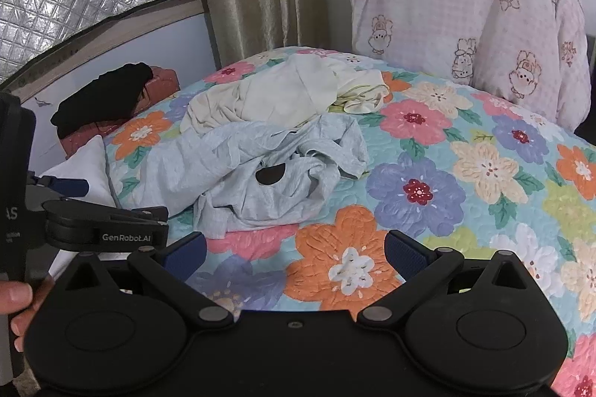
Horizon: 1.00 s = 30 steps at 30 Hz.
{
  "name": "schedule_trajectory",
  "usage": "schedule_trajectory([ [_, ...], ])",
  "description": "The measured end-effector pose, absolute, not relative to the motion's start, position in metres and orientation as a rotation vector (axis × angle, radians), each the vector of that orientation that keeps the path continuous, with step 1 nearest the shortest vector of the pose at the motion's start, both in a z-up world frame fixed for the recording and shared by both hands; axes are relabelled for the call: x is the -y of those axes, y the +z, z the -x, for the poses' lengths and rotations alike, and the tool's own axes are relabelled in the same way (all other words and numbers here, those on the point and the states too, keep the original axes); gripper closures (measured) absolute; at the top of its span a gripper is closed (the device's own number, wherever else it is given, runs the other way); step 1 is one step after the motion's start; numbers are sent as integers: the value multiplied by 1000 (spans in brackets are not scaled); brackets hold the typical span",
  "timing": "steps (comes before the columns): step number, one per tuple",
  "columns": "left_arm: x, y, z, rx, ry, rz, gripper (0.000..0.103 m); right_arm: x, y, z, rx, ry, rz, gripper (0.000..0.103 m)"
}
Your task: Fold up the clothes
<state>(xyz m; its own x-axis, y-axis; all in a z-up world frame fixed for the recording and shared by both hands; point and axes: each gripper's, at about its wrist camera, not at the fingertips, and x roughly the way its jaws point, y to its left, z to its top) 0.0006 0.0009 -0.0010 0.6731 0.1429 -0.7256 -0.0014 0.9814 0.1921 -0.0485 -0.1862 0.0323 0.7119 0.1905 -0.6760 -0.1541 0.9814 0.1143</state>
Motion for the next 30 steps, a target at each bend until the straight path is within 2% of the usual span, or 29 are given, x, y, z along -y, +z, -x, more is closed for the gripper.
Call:
schedule_trajectory([
  [5,-10,-4,-8,-876,36,-138,0,182,34,50,-750,188,-28,0],
  [12,-4,-11,-2,-823,40,-156,0,183,31,44,-755,189,-30,0],
  [30,-1,-9,-2,-827,-10,-160,0,184,30,44,-765,173,-28,0],
])
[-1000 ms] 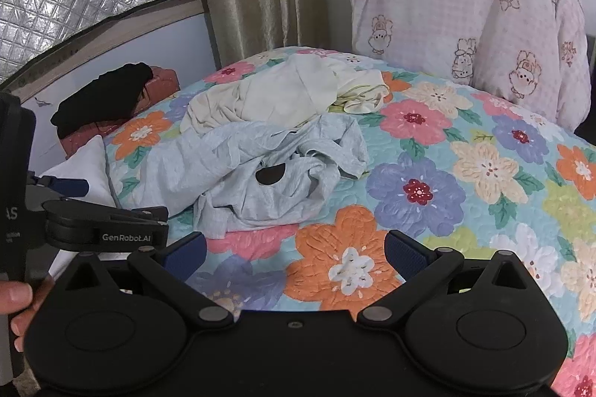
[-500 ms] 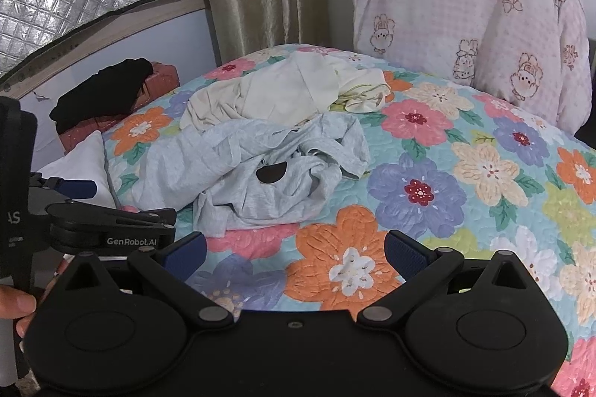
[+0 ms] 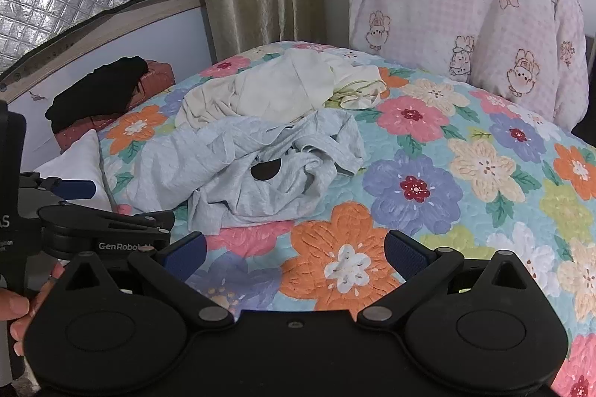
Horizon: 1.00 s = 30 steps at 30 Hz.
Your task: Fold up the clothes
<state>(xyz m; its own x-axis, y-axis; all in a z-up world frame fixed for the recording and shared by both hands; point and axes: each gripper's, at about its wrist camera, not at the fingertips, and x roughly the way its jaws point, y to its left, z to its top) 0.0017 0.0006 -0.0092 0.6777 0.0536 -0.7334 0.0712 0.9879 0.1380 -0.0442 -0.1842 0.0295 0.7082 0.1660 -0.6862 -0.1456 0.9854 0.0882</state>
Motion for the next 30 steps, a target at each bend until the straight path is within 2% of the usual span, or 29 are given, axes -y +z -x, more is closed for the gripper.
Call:
schedule_trajectory([
  [30,9,-17,-1,-857,-40,-159,0,185,21,42,-798,162,-17,0],
])
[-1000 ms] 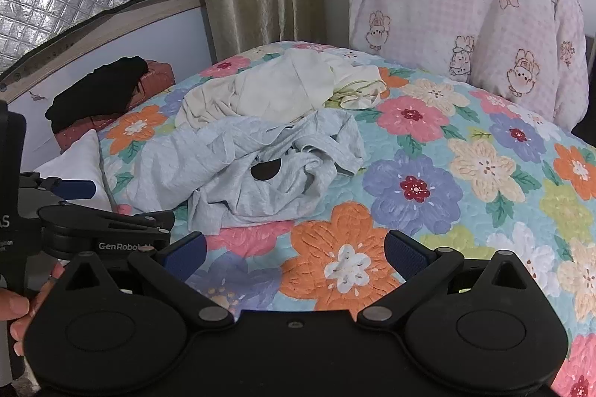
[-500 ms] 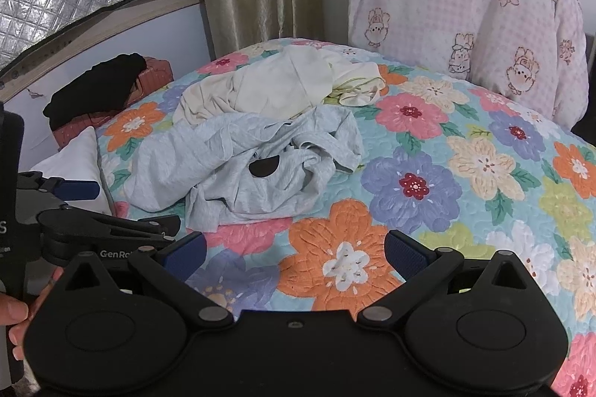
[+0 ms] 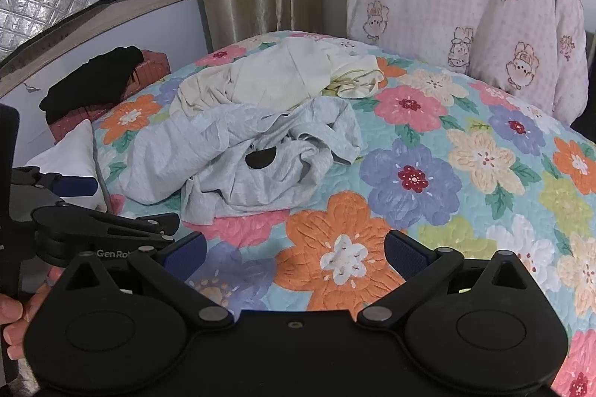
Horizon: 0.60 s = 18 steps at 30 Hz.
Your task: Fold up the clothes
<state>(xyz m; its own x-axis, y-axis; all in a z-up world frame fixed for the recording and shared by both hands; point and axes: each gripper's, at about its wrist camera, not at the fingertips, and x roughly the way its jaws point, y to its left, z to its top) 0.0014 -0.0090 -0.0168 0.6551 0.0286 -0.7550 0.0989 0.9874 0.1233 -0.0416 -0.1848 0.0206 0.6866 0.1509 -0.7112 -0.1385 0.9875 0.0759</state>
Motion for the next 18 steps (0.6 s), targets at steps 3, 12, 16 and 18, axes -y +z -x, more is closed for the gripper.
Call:
schedule_trajectory([
  [3,3,-18,-4,-864,-20,-144,0,186,18,41,-801,161,-10,0],
  [12,-29,16,-59,-868,15,-12,0,180,40,-40,-872,303,-100,0],
  [16,-33,46,-106,-833,18,-29,0,165,58,-117,-991,355,-142,0],
  [18,-42,45,-123,-835,40,-20,0,157,56,-146,-1032,357,-145,0],
])
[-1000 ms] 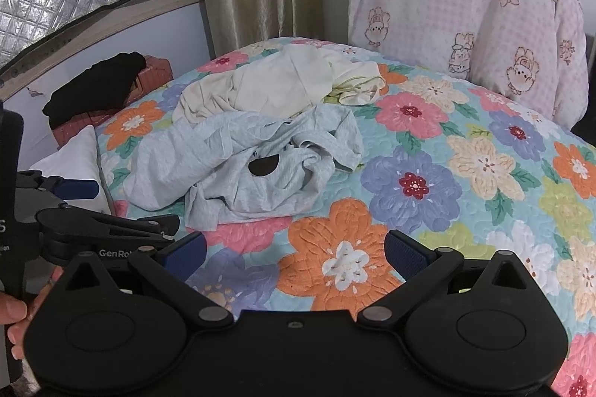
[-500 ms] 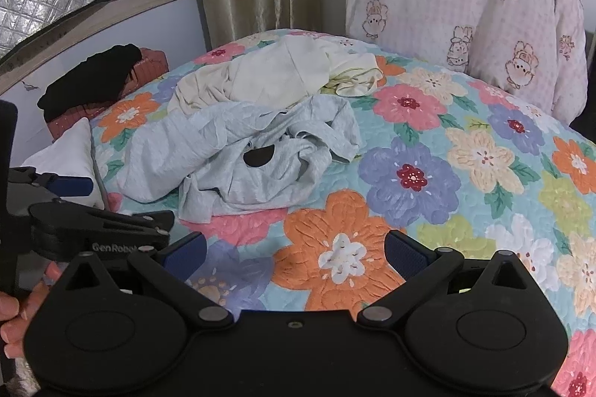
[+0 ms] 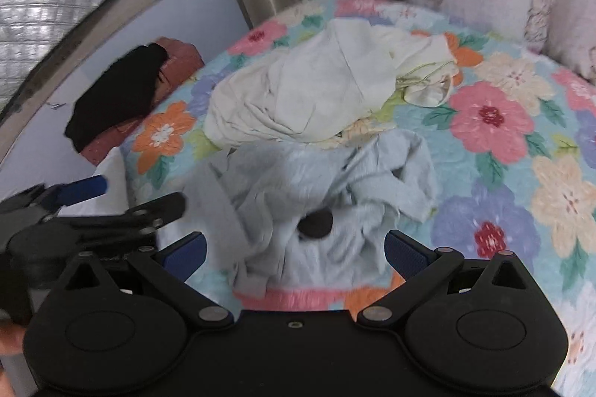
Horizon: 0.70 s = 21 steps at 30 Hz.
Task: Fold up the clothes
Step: 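Grasp the grey t-shirt with the right tool while the left tool grasps it too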
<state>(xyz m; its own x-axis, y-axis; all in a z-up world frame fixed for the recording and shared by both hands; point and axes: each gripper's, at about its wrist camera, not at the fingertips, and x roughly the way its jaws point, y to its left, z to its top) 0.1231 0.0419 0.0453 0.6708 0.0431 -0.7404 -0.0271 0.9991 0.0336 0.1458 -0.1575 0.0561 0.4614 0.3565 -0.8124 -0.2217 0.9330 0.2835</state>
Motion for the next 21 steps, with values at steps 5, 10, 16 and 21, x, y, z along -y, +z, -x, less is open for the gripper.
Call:
schedule_trajectory([
  [5,-85,-14,-146,-859,87,80,0,175,13,-175,-972,368,-214,0],
  [10,-113,-88,-164,-979,37,195,0,232,-59,-187,-973,295,-497,0],
  [16,-125,-99,-178,-943,69,319,0,268,-111,-197,-997,235,-685,0],
  [21,-117,-112,-184,-948,13,338,0,242,-123,-211,-1028,376,-651,11],
])
